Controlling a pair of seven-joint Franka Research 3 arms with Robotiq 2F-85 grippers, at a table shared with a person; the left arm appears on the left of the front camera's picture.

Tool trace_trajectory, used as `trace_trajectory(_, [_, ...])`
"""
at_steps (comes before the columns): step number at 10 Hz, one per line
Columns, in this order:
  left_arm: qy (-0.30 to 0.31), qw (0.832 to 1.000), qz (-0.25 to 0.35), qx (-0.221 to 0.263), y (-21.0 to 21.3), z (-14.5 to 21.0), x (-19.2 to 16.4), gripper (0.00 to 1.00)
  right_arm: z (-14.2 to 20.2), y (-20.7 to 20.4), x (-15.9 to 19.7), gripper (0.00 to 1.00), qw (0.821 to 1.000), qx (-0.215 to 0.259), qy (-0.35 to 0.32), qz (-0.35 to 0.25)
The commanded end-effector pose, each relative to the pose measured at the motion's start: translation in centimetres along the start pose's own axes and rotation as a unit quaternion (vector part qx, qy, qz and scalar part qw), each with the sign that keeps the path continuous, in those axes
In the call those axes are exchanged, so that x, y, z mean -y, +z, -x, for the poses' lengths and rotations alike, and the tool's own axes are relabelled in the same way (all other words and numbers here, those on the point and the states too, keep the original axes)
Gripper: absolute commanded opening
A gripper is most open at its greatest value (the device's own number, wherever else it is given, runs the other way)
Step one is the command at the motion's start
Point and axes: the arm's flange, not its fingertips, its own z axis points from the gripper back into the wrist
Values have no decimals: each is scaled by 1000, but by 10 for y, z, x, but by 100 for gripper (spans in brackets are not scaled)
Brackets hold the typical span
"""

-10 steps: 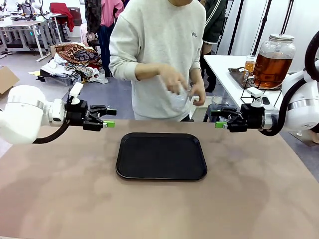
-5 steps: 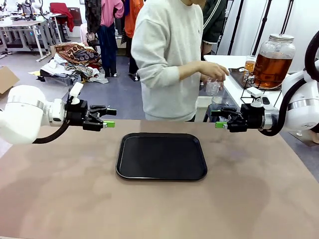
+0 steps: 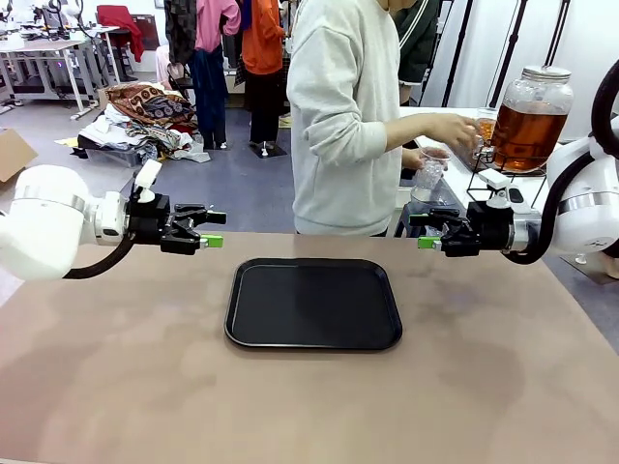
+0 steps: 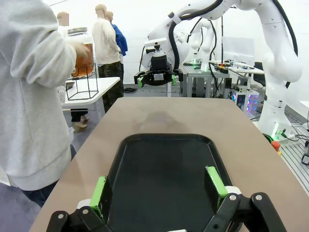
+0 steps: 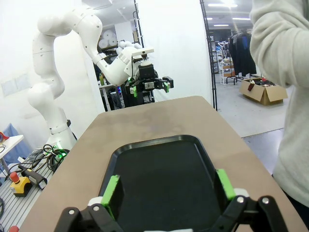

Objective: Pour the drink into the iced cup.
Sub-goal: Open the gripper to release the iced cup you were holding.

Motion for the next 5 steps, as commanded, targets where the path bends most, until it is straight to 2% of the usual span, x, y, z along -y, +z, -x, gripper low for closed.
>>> trace_trajectory(1, [0,1000,4,-4,0,-2,-2,100,-3,-2,1,100,1000,-1,-1,-1])
trace_trajectory(5, [0,1000,4,-4,0,-2,-2,100,-3,-2,1,100,1000,-1,-1,-1])
